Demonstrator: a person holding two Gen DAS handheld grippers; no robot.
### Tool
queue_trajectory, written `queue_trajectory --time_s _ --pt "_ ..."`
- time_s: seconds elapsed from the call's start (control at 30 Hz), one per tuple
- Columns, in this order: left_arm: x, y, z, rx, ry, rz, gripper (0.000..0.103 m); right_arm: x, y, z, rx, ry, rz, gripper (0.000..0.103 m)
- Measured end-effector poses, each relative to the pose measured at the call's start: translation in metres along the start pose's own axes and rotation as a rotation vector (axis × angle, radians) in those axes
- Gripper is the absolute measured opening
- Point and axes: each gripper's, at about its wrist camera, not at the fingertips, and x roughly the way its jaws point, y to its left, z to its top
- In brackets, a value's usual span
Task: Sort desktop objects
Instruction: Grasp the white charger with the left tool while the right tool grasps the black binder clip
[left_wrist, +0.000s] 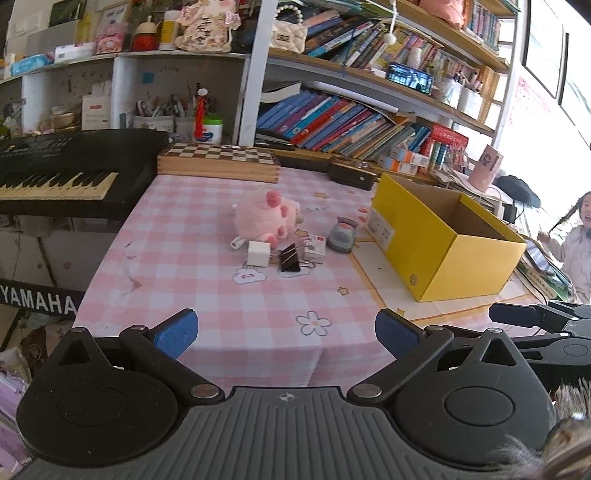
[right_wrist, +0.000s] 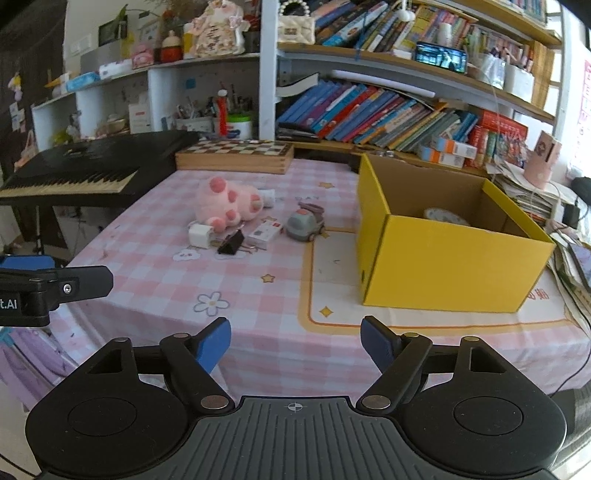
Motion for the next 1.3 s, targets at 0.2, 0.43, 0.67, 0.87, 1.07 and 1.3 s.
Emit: queue_trajectory --time_s 0.2,0.43,0.67,0.87,1.07,1.3 --pt "0.009 0.007 0.000 -0.027 0.016 0.016 0.103 0.012 0.006 0.004 -0.033 0.028 0.024 0.080" --pt "0.029 0.011 0.009 -0.035 0.033 0.044 0.103 0.036 0.005 0.014 -0.044 0.051 0.056 0.080" --pt "0.057 0.013 0.022 -0.029 0.060 0.063 0.103 0.068 0.002 0.032 -0.060 0.068 0.103 0.080" --pt "0.085 0.015 0.035 -0.014 0.070 0.085 0.103 0.097 -0.002 0.046 -0.074 0.084 0.138 0.080" --pt "0.119 0.017 0.052 -0.002 0.078 0.105 0.099 0.126 -0.006 0.062 -0.085 0.096 0.183 0.079" --pt "0.163 0.016 0.063 0.031 0.122 0.113 0.083 0.151 -0.011 0.077 -0.106 0.100 0.220 0.073"
